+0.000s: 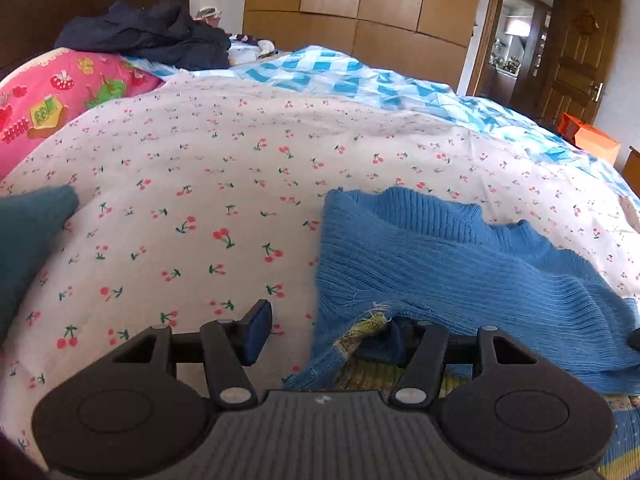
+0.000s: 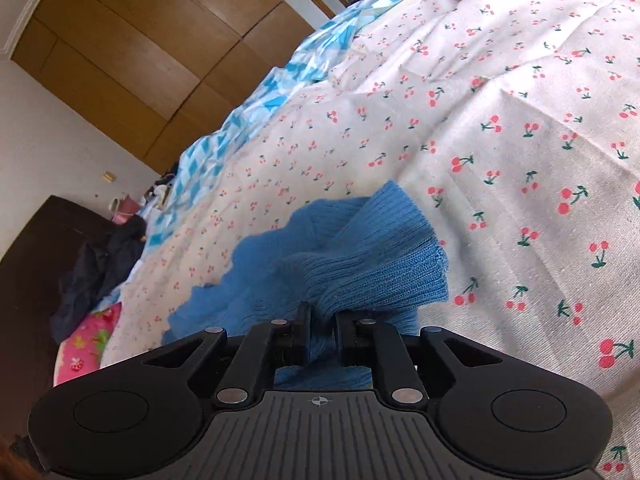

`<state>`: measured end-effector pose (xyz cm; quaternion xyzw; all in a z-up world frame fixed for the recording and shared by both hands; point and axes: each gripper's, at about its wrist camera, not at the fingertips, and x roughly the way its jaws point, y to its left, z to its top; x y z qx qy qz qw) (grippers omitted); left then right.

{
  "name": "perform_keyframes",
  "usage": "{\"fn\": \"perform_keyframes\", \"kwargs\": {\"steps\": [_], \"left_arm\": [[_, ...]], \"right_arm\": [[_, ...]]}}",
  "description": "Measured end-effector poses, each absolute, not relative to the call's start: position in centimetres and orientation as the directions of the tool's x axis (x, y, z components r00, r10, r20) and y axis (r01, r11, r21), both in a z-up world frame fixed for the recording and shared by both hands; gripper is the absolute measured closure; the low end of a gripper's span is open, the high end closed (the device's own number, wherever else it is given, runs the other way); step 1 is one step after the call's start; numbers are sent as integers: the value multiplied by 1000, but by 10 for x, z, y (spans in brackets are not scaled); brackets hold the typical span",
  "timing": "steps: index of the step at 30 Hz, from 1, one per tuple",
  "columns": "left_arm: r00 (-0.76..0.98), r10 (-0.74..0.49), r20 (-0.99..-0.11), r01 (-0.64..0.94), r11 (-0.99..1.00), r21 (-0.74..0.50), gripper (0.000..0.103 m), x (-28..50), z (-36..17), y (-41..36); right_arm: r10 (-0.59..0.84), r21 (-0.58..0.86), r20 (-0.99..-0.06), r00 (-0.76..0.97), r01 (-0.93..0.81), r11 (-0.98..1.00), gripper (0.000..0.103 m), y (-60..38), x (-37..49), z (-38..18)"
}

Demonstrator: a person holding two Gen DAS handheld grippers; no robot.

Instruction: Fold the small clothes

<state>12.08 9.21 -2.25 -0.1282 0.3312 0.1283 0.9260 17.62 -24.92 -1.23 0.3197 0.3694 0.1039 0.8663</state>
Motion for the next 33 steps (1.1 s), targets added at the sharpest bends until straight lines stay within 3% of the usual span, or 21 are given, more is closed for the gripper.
{"fn": "perform_keyframes", "kwargs": {"steps": [4,10,17,19,23,27,30,33], "left_arm": [[778,134,-614,-269,954,-133,40,108,-11,86],[793,250,-556,-227,967,112,34,106,-12,57],[791,340,-509,-217,933,287,34,131,-24,40],[790,349,-504,-228,930,287,33,134,-25,43],[775,360,-519,-341,930,136,33,132,-13,78],[742,370,-559,-405,912,66,33,122,-14,104],[696,352,-626,-387,918,86,33,127,-27,105],[717,373,-589,-359,922,148,34,127,-27,92]], "right_arm": [[414,629,-561,716,45,776,89,-248,180,-6],[437,644,-548,713,26,764,89,-248,184,-3],[448,645,-556,700,24,764,81,-243,188,-7],[439,637,-557,704,23,771,82,-241,187,-6],[438,644,-540,719,17,765,85,-239,181,-3],[408,609,-574,710,37,792,88,-232,177,-13],[392,594,-612,687,73,801,87,-230,179,-26],[386,600,-601,700,76,796,89,-233,176,-23]]}}
